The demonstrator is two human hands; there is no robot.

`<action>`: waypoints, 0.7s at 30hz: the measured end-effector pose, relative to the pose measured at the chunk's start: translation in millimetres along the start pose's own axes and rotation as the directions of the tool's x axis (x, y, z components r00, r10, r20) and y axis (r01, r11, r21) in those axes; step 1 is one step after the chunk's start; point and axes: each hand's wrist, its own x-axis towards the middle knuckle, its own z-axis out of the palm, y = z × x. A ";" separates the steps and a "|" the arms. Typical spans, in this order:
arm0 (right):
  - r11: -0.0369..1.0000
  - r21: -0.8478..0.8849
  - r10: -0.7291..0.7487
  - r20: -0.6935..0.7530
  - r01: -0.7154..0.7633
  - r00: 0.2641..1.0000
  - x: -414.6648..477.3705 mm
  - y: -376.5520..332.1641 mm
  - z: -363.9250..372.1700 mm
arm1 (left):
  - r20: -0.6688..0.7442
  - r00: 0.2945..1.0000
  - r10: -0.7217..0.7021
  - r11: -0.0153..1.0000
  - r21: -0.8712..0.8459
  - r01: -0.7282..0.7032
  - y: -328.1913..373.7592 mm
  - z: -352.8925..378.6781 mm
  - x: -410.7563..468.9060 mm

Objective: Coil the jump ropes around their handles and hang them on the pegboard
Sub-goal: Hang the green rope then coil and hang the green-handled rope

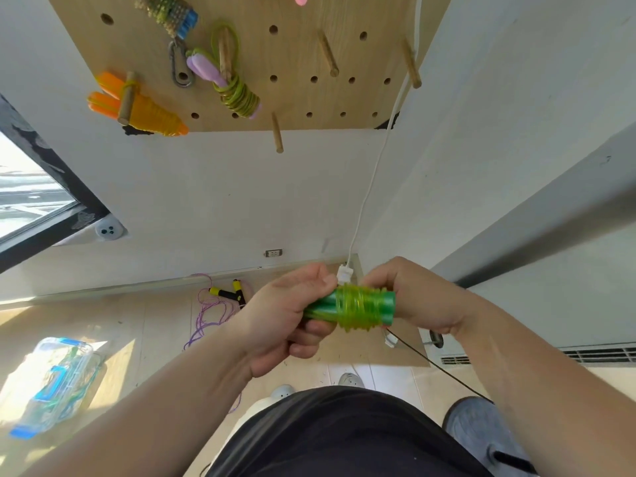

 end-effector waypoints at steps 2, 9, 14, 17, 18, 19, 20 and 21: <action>0.991 -0.133 0.047 0.134 -0.029 0.990 6.7 -4.6 -8.5 | 0.006 1.000 -0.018 0.996 0.086 0.017 -8.0 -4.2 2.2; 0.864 -0.503 0.162 0.285 0.004 0.945 39.5 -25.3 -7.4 | -0.005 0.993 -0.122 0.937 0.330 0.117 -30.9 -20.0 14.6; 0.778 -0.626 0.185 0.150 -0.051 0.971 54.2 -31.3 9.1 | -0.193 0.981 0.000 0.835 0.540 0.106 -38.0 -23.7 26.6; 0.727 -0.675 0.156 -0.017 -0.127 0.988 56.5 -31.0 21.2 | -0.252 0.968 0.012 0.851 0.511 0.123 -39.8 -24.7 33.0; 0.728 -0.666 0.143 -0.083 -0.161 0.986 56.1 -30.2 23.0 | -0.270 0.963 0.004 0.868 0.479 0.131 -39.6 -24.7 34.0; 0.735 -0.651 0.125 -0.146 -0.190 0.981 55.3 -30.0 24.0 | -0.291 0.957 0.005 0.879 0.457 0.134 -38.8 -24.9 34.8; 0.743 -0.635 0.108 -0.200 -0.213 0.974 54.3 -29.3 24.7 | -0.313 0.950 0.010 0.890 0.437 0.134 -37.4 -24.7 35.5; 0.754 -0.616 0.089 -0.247 -0.228 0.965 52.8 -29.1 26.1 | -0.332 0.943 0.013 0.903 0.409 0.132 -35.6 -23.7 35.9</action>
